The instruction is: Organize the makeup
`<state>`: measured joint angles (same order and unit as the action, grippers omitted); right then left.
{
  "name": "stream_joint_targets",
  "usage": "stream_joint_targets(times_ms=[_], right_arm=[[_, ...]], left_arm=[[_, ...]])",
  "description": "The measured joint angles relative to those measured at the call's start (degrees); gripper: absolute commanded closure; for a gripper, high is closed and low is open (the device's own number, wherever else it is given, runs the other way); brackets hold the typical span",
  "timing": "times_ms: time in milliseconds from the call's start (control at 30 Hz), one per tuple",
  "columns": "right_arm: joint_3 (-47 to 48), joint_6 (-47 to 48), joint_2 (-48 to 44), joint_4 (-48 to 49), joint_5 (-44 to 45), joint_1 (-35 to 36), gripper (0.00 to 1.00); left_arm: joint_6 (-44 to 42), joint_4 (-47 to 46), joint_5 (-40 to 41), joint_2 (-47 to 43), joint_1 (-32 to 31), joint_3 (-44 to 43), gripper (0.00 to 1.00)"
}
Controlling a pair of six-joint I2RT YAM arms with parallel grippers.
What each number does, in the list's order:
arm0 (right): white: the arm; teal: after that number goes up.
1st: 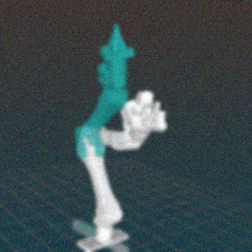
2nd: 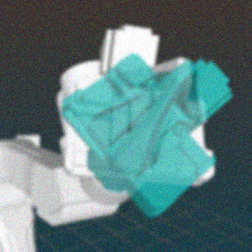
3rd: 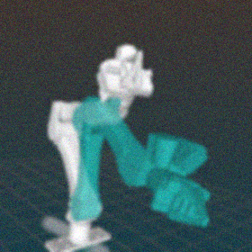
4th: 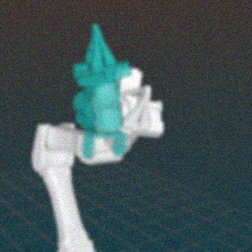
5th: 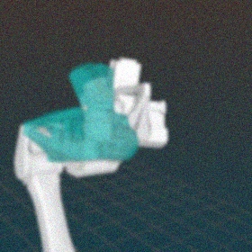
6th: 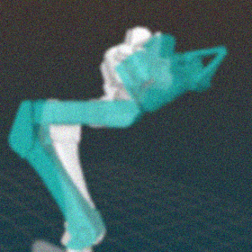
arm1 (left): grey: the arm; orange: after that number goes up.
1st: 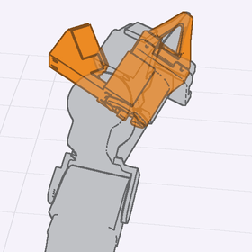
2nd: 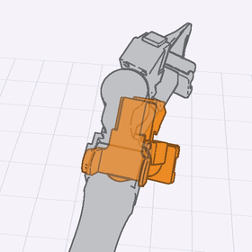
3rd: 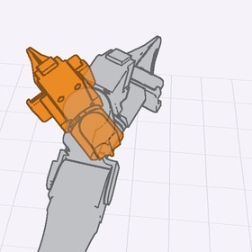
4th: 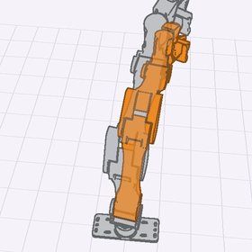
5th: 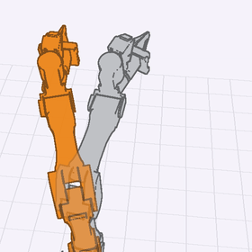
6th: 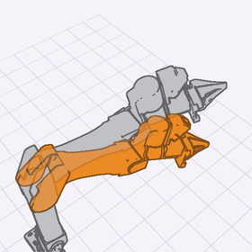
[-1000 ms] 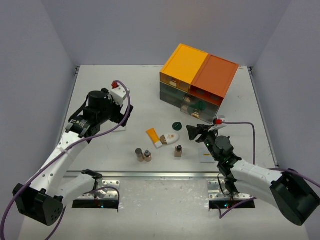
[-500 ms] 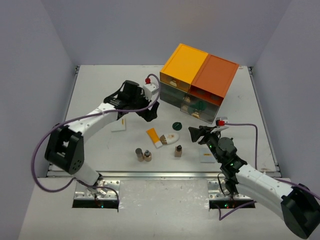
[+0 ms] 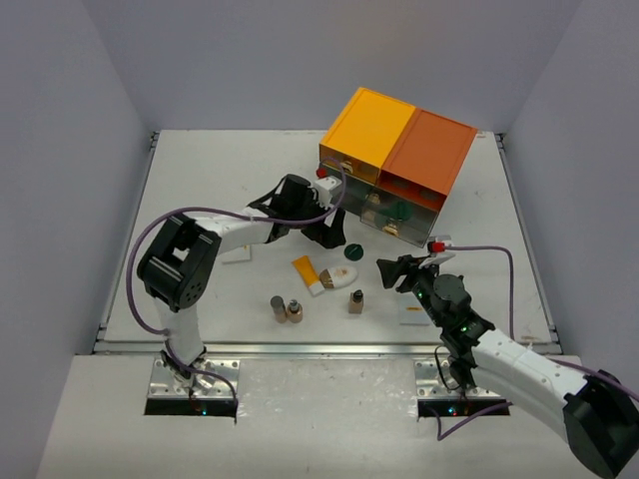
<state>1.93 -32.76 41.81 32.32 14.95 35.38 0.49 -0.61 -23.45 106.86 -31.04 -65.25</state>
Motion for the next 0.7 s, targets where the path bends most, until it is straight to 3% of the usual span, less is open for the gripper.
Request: stream_joint_targets(times_ms=[200,700], right_arm=[[0.0,0.29,-3.05,-2.27,0.05,0.0,0.38],[0.0,0.4,-6.3,-4.33,1.46,0.0,0.38]], left_arm=[[2.23,-0.9,4.21,4.69,-3.75,0.07,0.17],[2.19,-5.79,15.99,6.62,-9.15,0.33,0.18]])
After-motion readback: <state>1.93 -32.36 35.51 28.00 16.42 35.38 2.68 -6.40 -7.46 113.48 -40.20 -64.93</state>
